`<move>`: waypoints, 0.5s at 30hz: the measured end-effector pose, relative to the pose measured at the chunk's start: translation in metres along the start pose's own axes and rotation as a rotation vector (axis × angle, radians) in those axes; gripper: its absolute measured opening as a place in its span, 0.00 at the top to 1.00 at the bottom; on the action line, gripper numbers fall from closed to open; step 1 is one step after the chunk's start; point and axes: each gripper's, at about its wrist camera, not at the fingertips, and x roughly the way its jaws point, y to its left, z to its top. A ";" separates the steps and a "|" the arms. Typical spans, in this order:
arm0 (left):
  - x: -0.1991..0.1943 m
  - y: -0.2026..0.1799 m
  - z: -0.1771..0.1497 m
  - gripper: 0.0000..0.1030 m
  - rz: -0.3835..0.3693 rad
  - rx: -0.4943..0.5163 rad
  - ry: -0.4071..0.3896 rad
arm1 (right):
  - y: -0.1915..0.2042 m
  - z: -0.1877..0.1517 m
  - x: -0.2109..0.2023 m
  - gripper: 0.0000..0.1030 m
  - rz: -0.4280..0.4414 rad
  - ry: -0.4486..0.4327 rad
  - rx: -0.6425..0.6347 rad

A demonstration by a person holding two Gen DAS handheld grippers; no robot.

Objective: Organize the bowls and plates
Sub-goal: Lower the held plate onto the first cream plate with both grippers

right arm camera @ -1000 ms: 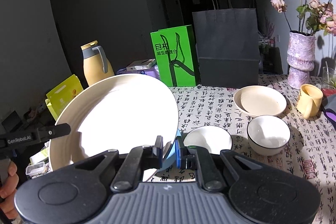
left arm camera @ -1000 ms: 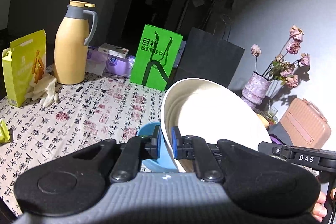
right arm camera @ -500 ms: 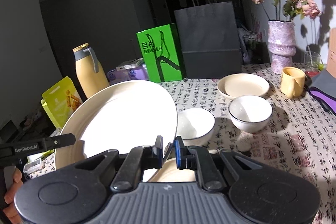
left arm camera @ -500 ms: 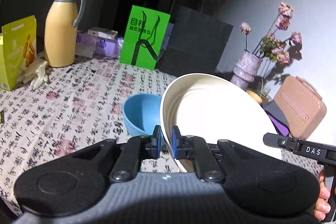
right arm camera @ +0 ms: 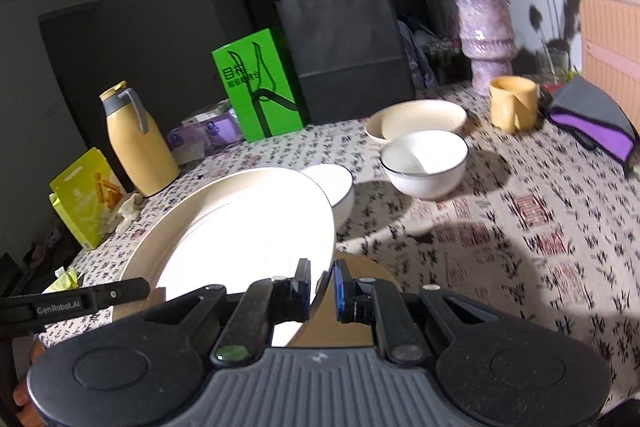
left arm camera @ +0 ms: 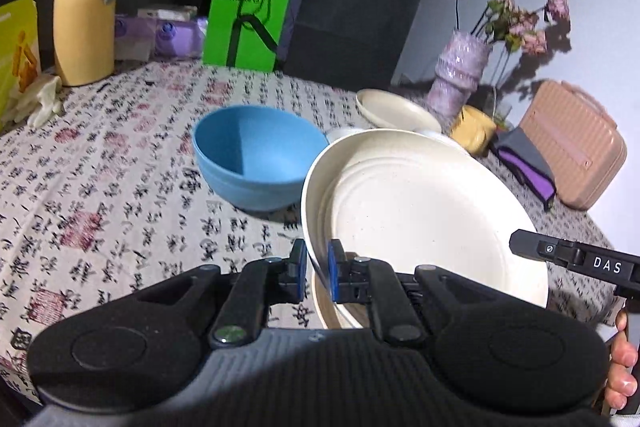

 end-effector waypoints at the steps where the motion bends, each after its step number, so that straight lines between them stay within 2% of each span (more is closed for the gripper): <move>1: 0.003 -0.001 -0.001 0.89 0.001 0.001 0.009 | -0.003 -0.002 0.001 0.89 -0.002 0.003 0.005; 15: 0.039 -0.013 -0.022 0.89 0.046 0.040 0.107 | -0.033 -0.033 0.029 0.89 -0.033 0.059 0.059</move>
